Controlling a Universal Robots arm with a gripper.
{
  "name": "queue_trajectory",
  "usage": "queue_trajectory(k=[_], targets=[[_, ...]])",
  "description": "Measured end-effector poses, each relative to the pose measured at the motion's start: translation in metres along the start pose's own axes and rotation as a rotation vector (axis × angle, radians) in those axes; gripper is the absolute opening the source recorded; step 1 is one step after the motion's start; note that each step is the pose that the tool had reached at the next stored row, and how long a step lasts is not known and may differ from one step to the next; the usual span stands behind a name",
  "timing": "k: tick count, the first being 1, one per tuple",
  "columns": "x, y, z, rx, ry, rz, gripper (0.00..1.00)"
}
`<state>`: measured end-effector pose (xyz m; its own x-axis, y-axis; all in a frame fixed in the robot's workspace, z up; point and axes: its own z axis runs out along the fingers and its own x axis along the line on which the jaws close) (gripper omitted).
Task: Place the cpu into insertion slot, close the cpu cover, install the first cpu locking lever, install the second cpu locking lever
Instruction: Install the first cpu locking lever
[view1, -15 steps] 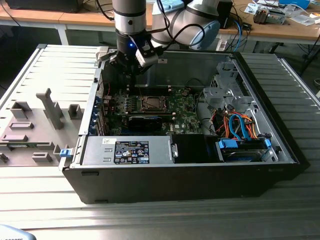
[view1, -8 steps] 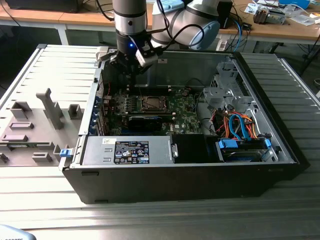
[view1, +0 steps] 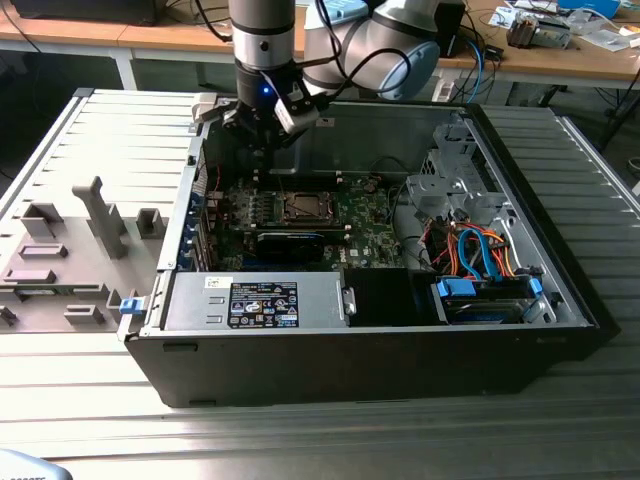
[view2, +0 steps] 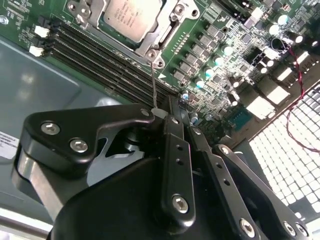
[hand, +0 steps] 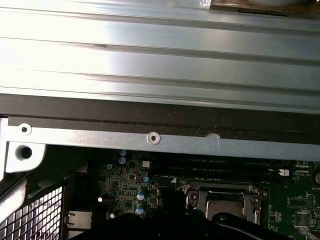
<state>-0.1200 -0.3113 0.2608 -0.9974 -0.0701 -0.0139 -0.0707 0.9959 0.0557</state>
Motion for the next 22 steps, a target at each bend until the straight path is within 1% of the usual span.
queue_trajectory(k=[7,11,12,15,17,18,22], targets=[[-0.0082,-0.0006,0.0,0.0002,0.0008,0.0,0.11],[-0.0113,-0.0008,0.0001,0.0,0.0009,0.0,0.11],[-0.0163,-0.0012,0.0002,0.0001,0.0015,0.0,0.11],[-0.0239,-0.0017,0.0005,0.0,0.002,0.0,0.11],[-0.0267,-0.002,0.001,0.0,0.0021,0.0,0.11],[-0.0308,-0.0024,0.003,0.0001,0.0027,0.0,0.11],[-0.0349,-0.0027,0.0048,-0.0001,0.0039,0.0,0.11]])
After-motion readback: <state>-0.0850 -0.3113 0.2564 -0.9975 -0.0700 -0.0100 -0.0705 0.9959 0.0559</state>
